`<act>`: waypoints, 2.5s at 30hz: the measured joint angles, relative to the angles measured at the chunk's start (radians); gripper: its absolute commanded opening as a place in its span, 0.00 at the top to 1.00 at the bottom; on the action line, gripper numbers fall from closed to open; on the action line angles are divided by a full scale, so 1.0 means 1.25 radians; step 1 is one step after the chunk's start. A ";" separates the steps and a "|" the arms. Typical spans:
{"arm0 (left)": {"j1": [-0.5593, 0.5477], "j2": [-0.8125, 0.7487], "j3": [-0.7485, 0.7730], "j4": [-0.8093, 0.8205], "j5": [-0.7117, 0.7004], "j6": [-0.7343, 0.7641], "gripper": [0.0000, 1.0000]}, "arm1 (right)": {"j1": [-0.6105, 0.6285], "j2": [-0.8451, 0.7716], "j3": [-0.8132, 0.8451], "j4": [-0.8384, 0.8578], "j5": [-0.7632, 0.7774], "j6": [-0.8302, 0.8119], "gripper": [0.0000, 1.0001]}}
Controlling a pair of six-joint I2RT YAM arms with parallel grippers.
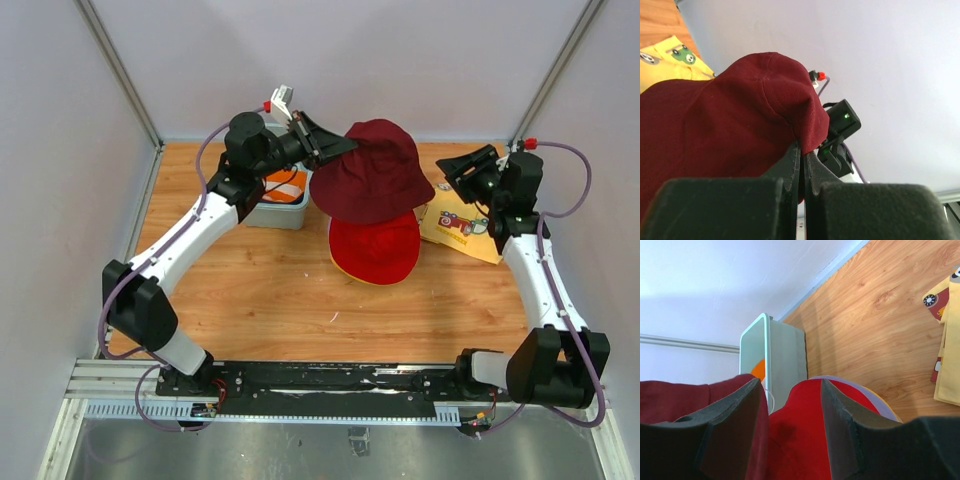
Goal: Stack the hats
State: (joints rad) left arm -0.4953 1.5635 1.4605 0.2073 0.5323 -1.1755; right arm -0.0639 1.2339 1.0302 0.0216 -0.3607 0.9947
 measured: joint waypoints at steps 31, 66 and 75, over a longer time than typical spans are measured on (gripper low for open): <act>-0.073 -0.068 -0.291 0.042 0.014 0.029 0.71 | -0.029 0.001 -0.012 -0.009 -0.045 0.000 0.46; -0.040 -0.282 -0.674 0.069 -0.280 0.040 0.24 | -0.052 -0.143 -0.324 0.071 -0.201 0.027 0.43; -0.040 -0.223 -0.711 0.239 -0.278 -0.026 0.24 | -0.052 -0.151 -0.402 0.196 -0.258 0.140 0.43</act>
State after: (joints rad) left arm -0.5453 1.2842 0.5716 0.5060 0.1852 -1.2083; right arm -0.1284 1.0454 0.5274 0.2661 -0.6827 1.1702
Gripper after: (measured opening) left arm 0.761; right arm 0.570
